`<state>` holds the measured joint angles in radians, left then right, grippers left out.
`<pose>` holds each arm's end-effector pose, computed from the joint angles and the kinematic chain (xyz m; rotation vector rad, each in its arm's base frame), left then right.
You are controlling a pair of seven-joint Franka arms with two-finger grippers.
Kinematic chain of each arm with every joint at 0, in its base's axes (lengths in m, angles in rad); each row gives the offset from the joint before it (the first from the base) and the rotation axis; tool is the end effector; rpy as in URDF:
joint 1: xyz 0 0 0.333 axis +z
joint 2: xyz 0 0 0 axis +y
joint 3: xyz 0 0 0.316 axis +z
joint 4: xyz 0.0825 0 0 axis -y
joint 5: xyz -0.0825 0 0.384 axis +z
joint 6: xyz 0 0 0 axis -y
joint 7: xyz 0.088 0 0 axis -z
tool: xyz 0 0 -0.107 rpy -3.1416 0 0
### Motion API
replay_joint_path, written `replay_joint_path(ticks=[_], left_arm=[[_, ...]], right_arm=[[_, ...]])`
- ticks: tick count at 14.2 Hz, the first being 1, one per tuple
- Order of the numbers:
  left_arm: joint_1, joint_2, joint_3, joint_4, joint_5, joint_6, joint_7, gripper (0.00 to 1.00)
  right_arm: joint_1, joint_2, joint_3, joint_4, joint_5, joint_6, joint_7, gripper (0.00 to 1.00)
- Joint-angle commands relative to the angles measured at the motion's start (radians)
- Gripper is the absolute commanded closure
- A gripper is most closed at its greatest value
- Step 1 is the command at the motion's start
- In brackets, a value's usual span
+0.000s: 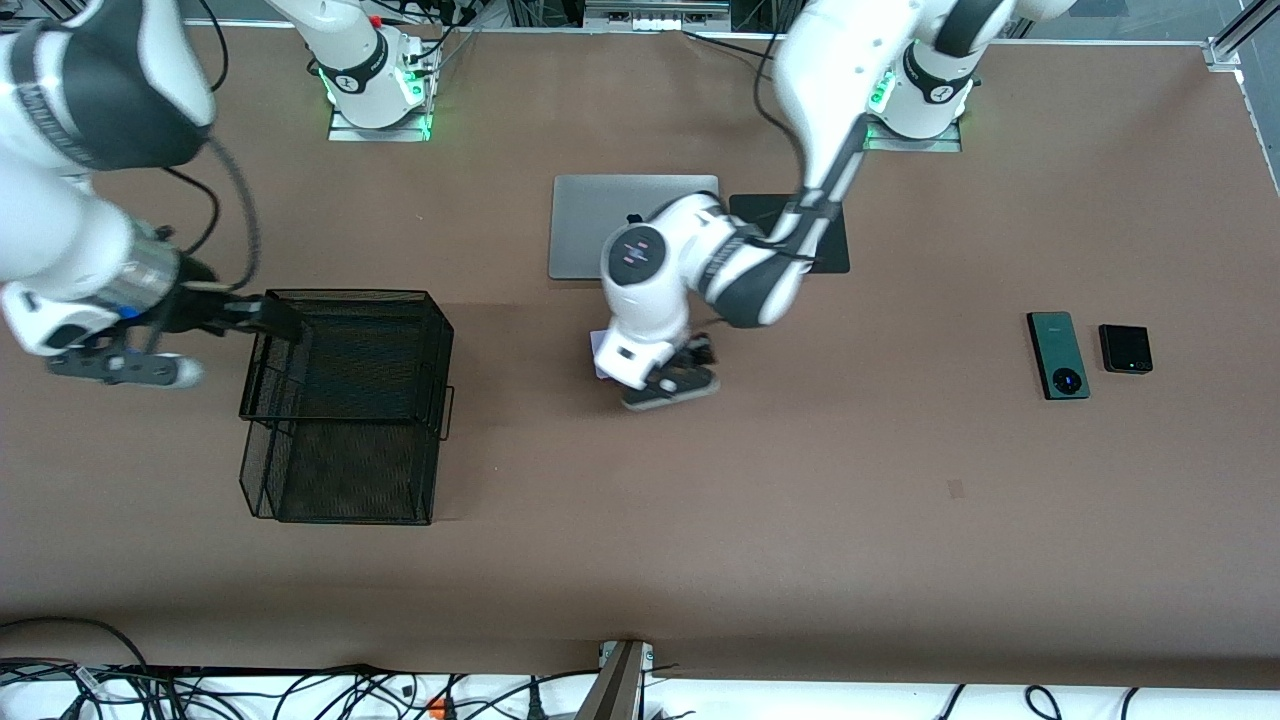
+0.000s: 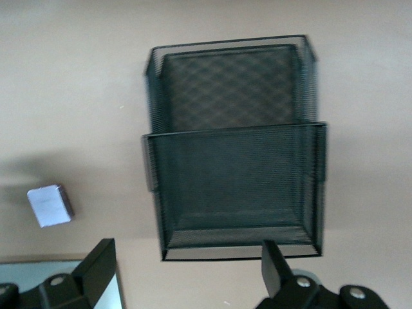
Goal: Place phones with both arms
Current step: 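Carry the white phone to mid-table with the left gripper and release, then grasp the white phone with the right gripper while the left gripper reaches the green phone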
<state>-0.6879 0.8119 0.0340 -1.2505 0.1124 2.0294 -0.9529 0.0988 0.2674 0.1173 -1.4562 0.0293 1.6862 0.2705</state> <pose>0.5938 -0.4551 0.2729 -3.0085 -0.3587 -0.1019 0.6251 0.1312 0.5300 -3.0895 0.0956 0.0758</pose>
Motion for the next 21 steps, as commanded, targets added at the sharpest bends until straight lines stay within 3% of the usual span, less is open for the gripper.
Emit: replay_joint_path(ticks=[1,5,9,14,17,21], left_arm=[[0.088,-0.187,-0.019,-0.24,0.001,-0.002,0.123,0.0],[0.223,-0.328,-0.019,-0.446,0.01,0.005,0.325,0.0],[0.404,-0.48,-0.017,-0.667,0.015,0.124,0.595,0.0],[0.599,-0.527,-0.017,-0.748,0.022,0.169,0.81,0.0],[0.707,-0.55,-0.019,-0.845,0.064,0.312,0.913,0.0],[0.846,-0.556,-0.02,-0.928,0.064,0.429,1.028,0.0]], right_arm=[[0.138,0.018,0.001,-0.013,-0.031,0.071,0.112,0.0],[0.32,0.145,0.002,-0.013,-0.02,0.2,0.223,0.0],[0.438,0.301,0.002,-0.012,-0.026,0.351,0.225,0.0],[0.513,0.44,-0.001,-0.013,-0.04,0.503,0.223,0.0],[0.519,0.492,-0.001,-0.021,-0.089,0.566,0.214,0.0],[0.535,0.553,-0.001,-0.024,-0.091,0.636,0.216,0.0]])
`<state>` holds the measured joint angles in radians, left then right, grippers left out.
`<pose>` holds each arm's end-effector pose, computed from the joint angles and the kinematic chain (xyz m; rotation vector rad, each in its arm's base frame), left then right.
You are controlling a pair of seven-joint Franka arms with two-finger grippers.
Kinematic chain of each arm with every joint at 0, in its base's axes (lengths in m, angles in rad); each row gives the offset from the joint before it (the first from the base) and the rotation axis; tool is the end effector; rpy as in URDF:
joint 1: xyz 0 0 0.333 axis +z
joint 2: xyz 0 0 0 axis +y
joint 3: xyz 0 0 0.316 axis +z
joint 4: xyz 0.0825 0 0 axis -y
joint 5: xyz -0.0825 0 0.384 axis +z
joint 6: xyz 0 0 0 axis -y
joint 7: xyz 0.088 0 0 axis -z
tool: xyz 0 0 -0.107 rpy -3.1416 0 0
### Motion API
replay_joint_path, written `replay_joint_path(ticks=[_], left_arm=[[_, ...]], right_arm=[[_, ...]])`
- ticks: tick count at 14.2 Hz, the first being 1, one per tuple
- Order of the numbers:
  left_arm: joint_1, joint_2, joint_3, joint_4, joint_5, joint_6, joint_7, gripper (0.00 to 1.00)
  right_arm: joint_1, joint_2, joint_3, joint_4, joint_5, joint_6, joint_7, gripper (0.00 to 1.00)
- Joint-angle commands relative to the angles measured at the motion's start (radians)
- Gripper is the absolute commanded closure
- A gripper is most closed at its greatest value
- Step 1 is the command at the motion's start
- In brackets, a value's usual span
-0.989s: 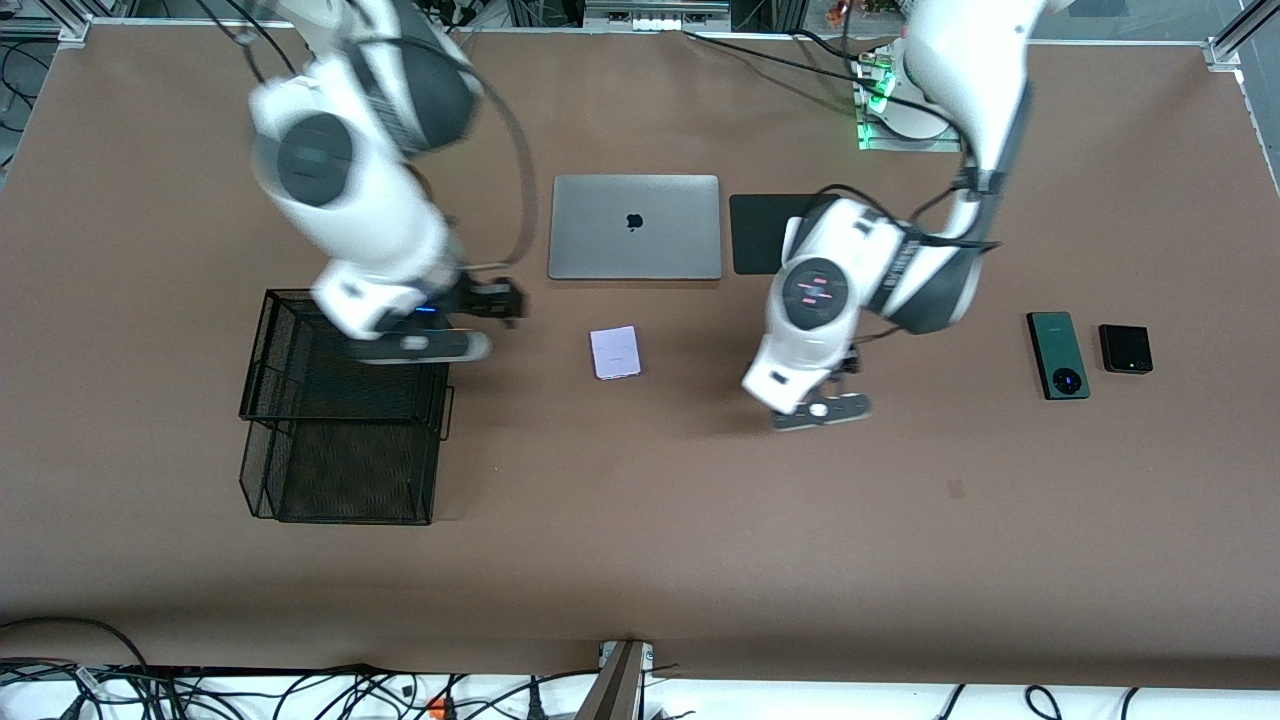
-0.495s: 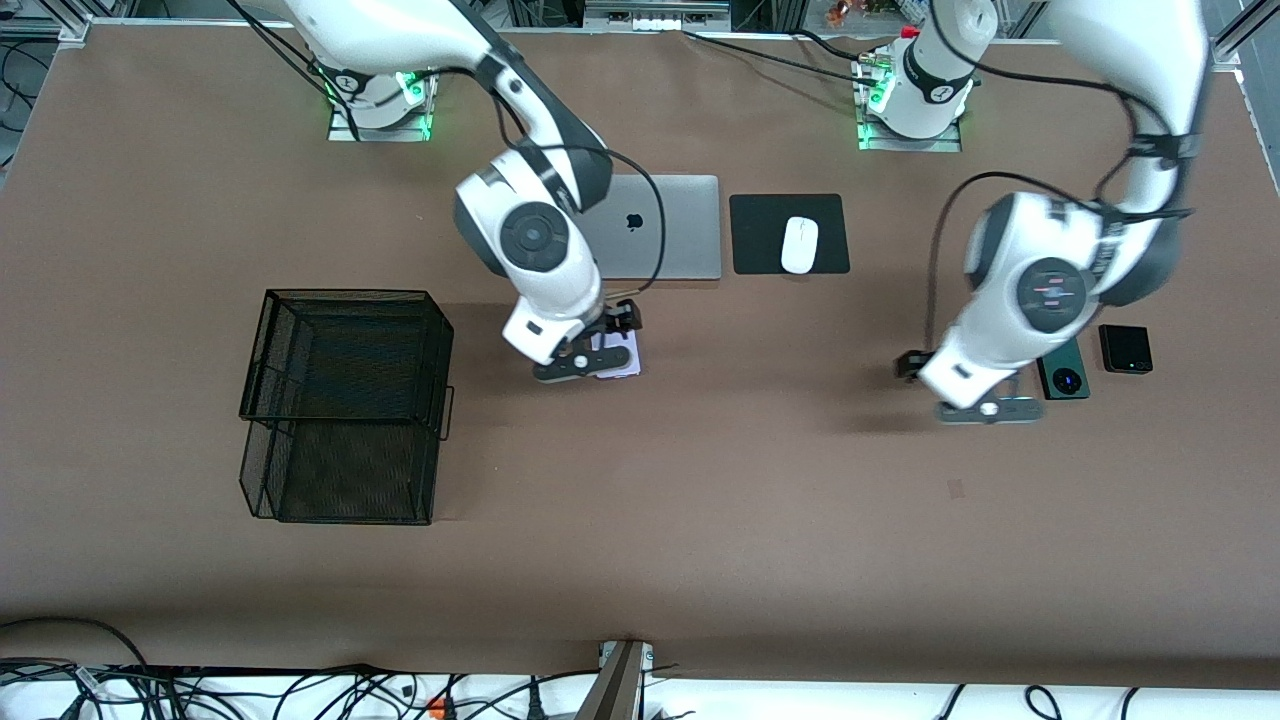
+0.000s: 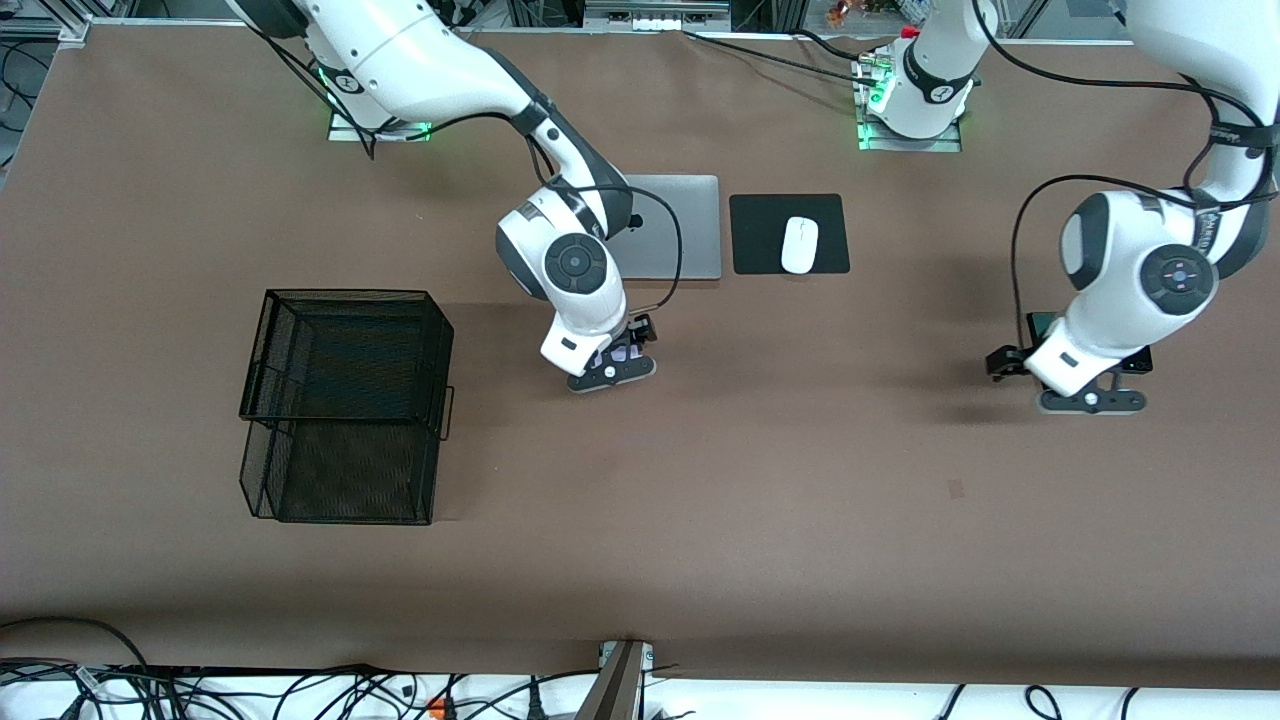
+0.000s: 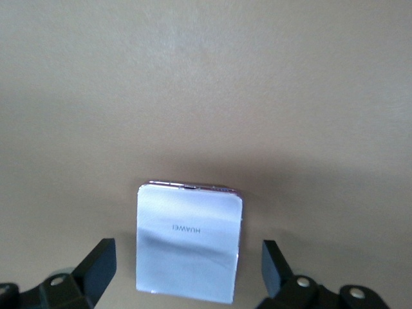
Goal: Place phones with both arms
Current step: 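Grasp the white phone with the right gripper while the left gripper reaches the green phone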
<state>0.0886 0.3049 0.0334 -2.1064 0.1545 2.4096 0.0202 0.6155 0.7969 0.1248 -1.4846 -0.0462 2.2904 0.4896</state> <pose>0.5747 0.0711 0.2716 -3.0288 0.0225 0.0152 0.5410 0.4722 0.2039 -3.0659 -0.3743 0.0289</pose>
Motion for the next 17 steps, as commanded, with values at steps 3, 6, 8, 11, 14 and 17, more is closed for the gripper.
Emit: replay_joint_path(ticks=[3,6,8,11,14,17], left_arm=[[0.146,-0.037,-0.02,-0.11,0.022,0.121,0.078,0.0],[0.213,-0.007,-0.021,-0.136,0.022,0.196,0.099,0.0],[0.233,0.022,-0.021,-0.159,0.022,0.267,0.099,0.0],[0.261,0.058,-0.023,-0.175,0.022,0.327,0.099,0.0],[0.272,0.098,-0.024,-0.178,0.022,0.375,0.099,0.0],[0.287,0.114,-0.053,-0.179,0.022,0.384,0.099,0.0]], right_arm=[[0.02,0.033,-0.008,0.004,-0.017,0.04,-0.005,0.0],[0.018,0.034,-0.01,0.004,-0.037,0.04,-0.005,0.0],[0.018,0.034,-0.013,-0.003,-0.041,0.04,-0.006,0.0],[0.018,0.038,-0.013,-0.008,-0.043,0.04,-0.008,0.0],[0.018,0.048,-0.013,-0.008,-0.044,0.04,-0.028,0.0],[0.021,0.05,-0.011,-0.011,-0.044,0.04,-0.029,0.0]])
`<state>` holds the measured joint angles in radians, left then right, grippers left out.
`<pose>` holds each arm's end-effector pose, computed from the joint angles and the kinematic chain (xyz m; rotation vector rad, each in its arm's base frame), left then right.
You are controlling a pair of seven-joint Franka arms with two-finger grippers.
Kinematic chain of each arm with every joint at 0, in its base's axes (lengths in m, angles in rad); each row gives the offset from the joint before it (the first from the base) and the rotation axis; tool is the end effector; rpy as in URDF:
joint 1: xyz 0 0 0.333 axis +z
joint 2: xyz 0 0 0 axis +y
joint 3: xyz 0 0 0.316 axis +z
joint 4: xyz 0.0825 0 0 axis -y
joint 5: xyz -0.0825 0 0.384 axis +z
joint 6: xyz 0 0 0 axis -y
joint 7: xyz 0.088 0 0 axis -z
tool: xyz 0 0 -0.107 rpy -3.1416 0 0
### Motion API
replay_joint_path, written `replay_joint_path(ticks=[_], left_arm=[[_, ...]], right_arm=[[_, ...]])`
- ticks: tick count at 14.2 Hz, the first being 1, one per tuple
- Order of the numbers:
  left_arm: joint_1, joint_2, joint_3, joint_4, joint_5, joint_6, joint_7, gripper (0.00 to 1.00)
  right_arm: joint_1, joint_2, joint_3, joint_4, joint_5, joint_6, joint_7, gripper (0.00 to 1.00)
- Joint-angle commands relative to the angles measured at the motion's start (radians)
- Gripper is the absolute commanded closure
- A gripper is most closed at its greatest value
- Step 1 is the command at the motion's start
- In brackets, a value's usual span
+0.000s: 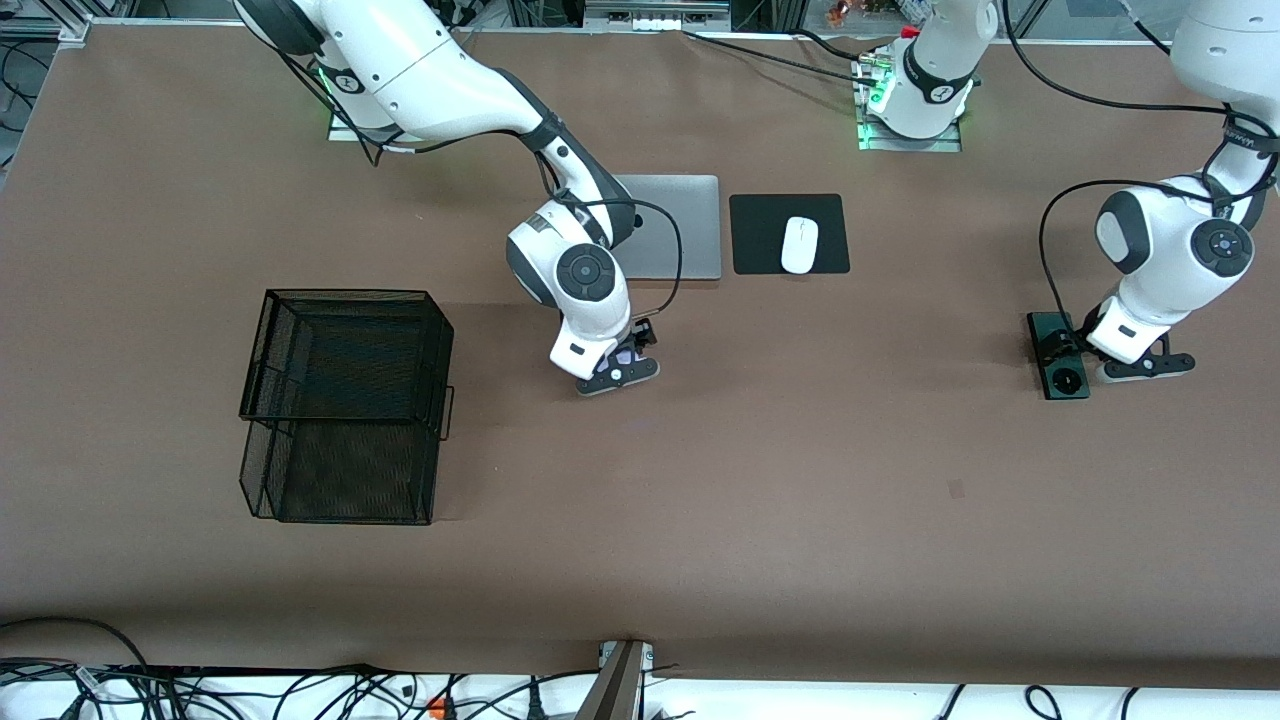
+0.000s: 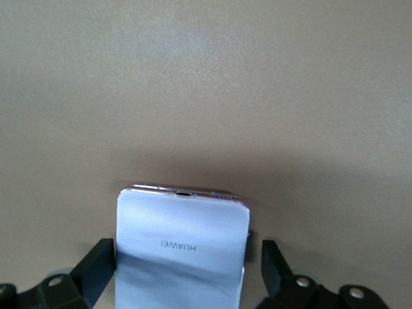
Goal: Place phones with both arms
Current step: 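Carry the white phone to the holder while the left gripper grasps the green phone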
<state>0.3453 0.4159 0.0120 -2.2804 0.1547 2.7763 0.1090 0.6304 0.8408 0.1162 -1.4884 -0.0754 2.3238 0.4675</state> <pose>0.5071 0.1823 0.1778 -3.0536 -0.1601 -0.0951 0.5342 0.4738 0.1735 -3.0819 -0.4536 0.0270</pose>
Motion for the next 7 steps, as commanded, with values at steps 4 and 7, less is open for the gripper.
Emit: replay_joint_path(ticks=[4,7], left_arm=[[0.066,0.009,-0.052,-0.021,0.022,0.029,0.034,0.0],[0.077,0.011,-0.053,-0.027,0.022,0.034,0.04,0.0]], right_arm=[[0.015,0.012,-0.004,-0.01,-0.015,0.006,-0.006,0.0],[0.018,0.012,-0.004,-0.009,-0.012,0.006,0.013,0.43]])
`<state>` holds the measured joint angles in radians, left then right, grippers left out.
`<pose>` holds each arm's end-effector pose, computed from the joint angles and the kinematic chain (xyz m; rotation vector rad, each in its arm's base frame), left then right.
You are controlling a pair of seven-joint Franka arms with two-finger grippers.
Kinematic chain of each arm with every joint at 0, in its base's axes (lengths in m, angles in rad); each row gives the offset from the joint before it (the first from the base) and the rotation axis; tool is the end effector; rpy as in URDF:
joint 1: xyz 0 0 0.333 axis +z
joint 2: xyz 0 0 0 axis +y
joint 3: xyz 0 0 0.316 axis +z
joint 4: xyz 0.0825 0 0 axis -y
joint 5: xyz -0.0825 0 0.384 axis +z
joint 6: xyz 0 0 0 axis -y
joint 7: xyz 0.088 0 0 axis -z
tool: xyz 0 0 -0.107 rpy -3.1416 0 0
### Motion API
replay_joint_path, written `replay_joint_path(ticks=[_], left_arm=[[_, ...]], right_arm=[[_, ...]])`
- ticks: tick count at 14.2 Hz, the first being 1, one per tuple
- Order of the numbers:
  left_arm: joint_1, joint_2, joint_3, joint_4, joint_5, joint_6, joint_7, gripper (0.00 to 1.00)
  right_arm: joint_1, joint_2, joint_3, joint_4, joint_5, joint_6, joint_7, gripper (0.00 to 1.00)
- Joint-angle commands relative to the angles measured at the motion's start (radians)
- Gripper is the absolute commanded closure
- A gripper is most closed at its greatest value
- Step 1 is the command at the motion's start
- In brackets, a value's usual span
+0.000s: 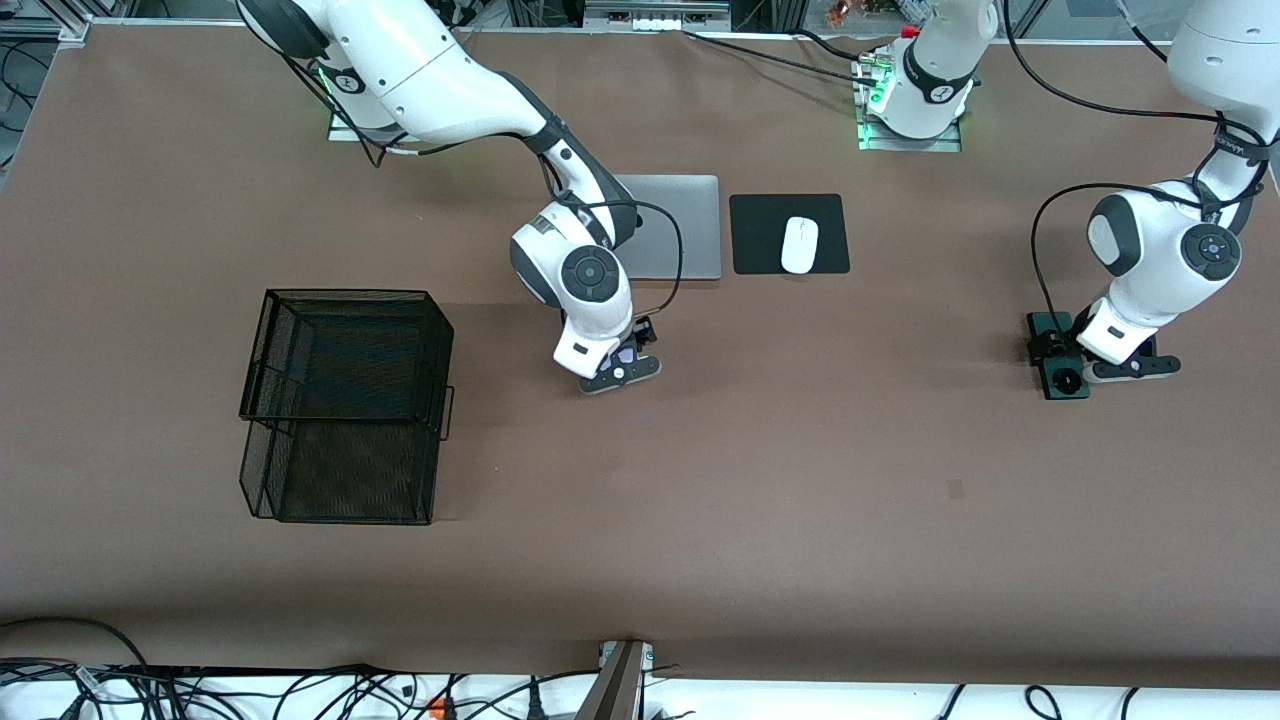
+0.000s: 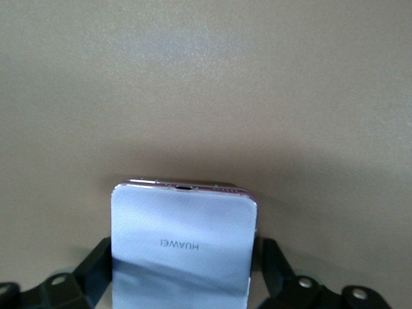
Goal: Place phones with both arms
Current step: 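Carry the white phone to the holder while the left gripper grasps the green phone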
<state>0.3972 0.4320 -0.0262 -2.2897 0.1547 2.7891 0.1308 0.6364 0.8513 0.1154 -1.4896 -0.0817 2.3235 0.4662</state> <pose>0.5001 0.1864 0.1675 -3.0739 -0.1532 -0.0834 0.5301 0.4753 0.1655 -3.0891 -0.4720 0.0389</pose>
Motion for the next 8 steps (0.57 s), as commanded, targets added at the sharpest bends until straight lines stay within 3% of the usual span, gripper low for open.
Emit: replay_joint_path(ticks=[1,2,3,7,8], left_arm=[[0.026,0.002,-0.017,-0.022,0.023,0.039,0.018,0.0],[0.026,0.011,-0.015,-0.027,0.022,0.055,0.016,0.0],[0.026,0.02,-0.017,-0.027,0.022,0.067,0.016,0.0],[0.026,0.045,-0.035,-0.024,0.022,0.075,0.015,0.03],[0.026,0.045,-0.035,-0.022,0.02,0.075,0.013,0.17]], right_arm=[[0.009,-0.001,-0.005,-0.006,-0.006,0.007,0.029,0.66],[0.006,-0.006,-0.006,-0.001,0.002,0.007,0.032,0.91],[0.002,-0.014,-0.008,0.002,0.005,0.007,0.046,1.0],[0.002,-0.17,-0.103,-0.011,-0.003,-0.067,0.16,1.0],[0.002,-0.214,-0.137,-0.008,-0.003,-0.125,0.163,1.0]])
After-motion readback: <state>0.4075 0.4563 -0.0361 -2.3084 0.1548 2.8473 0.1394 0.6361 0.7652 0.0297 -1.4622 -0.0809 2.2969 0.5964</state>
